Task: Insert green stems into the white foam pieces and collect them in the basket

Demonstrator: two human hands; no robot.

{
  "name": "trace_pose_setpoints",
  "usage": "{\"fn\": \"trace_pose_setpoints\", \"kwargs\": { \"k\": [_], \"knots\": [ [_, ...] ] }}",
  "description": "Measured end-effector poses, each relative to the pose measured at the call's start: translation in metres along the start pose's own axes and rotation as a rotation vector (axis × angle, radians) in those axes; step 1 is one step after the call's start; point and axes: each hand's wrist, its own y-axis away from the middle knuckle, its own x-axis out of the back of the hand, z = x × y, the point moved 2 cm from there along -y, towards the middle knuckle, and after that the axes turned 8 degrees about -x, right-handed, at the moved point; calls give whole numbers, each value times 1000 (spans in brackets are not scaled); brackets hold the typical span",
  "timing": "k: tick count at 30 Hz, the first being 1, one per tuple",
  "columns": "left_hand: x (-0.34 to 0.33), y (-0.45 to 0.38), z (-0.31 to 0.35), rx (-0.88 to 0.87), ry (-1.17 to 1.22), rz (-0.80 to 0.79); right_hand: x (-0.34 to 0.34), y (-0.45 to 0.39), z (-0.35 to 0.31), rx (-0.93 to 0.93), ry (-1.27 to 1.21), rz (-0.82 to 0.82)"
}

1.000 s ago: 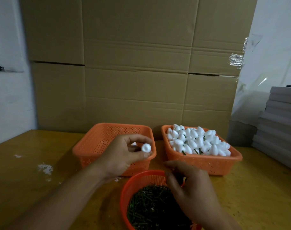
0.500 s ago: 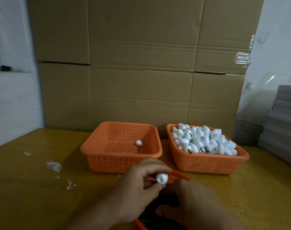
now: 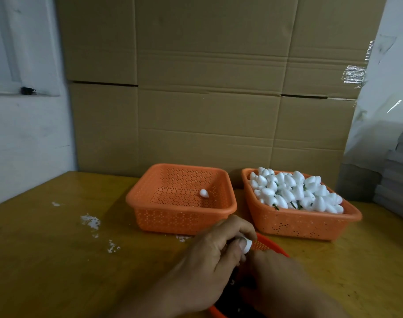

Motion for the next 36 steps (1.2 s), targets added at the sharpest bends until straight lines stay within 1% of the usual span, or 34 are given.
{"fn": "trace_pose_setpoints", "kwargs": {
  "k": [4, 10, 15, 20, 22, 28, 32, 34, 36],
  "knots": [
    [-3, 0, 1, -35, -23, 13, 2, 3, 1, -8, -65, 52],
    [-7, 3, -6, 22, -27, -21, 7, 3, 3, -14, -180, 93],
    [-7, 2, -3, -34, -33, 28, 14, 5, 4, -17, -273, 116],
    [-8, 2, 3, -61, -59, 11, 22, 7, 4, -39, -384, 284],
    [-7, 2, 5, -58, -57, 18, 24, 8, 4, -36, -432, 314],
    [-5, 3, 2, -3, -31, 63, 22, 9, 7, -84, -531, 397],
    [-6, 4, -2, 54, 4, 92, 24, 7, 10, -81, -640, 475],
    [-6, 2, -2, 106, 81, 132, 26, 8, 10, -62, -728, 533],
    [-4, -2, -4, 193, 263, 213, 28, 8, 10, -58, -811, 587]
  ]
}}
